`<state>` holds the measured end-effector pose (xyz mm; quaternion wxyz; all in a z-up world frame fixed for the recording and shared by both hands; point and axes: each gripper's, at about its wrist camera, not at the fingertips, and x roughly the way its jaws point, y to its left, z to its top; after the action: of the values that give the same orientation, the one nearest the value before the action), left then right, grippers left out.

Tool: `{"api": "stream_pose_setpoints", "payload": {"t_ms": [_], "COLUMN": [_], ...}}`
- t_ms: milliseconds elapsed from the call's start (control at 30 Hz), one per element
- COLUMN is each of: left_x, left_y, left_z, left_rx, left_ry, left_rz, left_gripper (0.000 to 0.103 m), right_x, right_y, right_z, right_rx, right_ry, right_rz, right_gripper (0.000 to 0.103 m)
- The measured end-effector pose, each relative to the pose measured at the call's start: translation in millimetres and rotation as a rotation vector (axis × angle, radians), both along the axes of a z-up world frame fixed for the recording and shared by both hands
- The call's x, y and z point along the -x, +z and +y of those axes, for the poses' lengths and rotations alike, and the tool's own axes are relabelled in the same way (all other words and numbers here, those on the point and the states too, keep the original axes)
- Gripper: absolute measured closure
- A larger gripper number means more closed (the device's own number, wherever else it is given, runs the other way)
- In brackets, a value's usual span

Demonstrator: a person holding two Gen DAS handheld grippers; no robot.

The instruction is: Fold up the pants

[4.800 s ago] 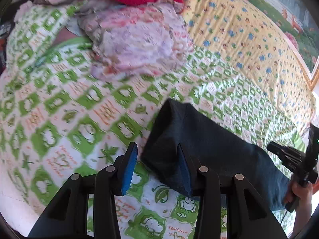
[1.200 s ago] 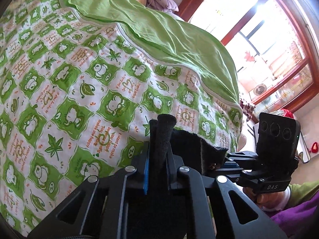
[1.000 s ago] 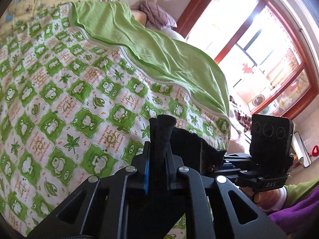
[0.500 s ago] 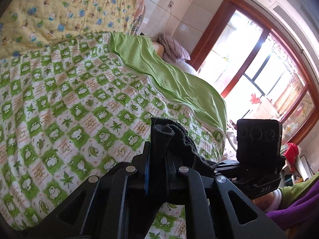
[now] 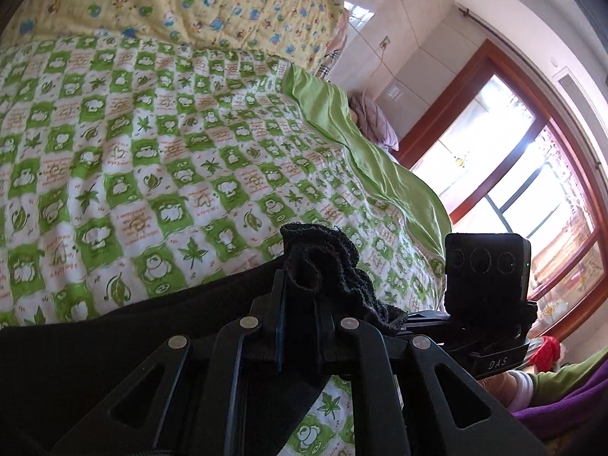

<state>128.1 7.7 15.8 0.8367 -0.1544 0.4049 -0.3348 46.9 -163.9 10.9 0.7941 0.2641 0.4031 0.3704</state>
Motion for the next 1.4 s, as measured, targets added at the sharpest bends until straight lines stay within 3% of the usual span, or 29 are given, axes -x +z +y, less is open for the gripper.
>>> {"api": "stream_pose_setpoints", "payload": {"t_ms": [300,467,600,800,1400], "left_x": [9,13,19,33,116], "left_y": [-41,-51,-52,-49,-38], "left_z": [23,34,43,64,127], "left_rx": [-0.007,0.006,0.020,0.050,0.100], "left_ry": [0.080,0.109,0.141,0.216,0.531], "left_rz": [0.068,0.092,0.102,0.105,0.101], "left_gripper": [0.096,0.096,0.094,0.089,0.079], "right_x": [-12,-15,-16,-10,-12], "right_y": [-31,-36,-35,-26,-3], "right_z": [26,36,40,48,77], "right_rx": [0.095,0.149,0.160,0.158,0.137], "right_ry": [0.074,0.100,0.110,0.137,0.201], "right_rz": [0.073,0.088,0.095,0.085,0.032], "right_gripper": [0.090,0.084,0.079,0.064,0.063]}}
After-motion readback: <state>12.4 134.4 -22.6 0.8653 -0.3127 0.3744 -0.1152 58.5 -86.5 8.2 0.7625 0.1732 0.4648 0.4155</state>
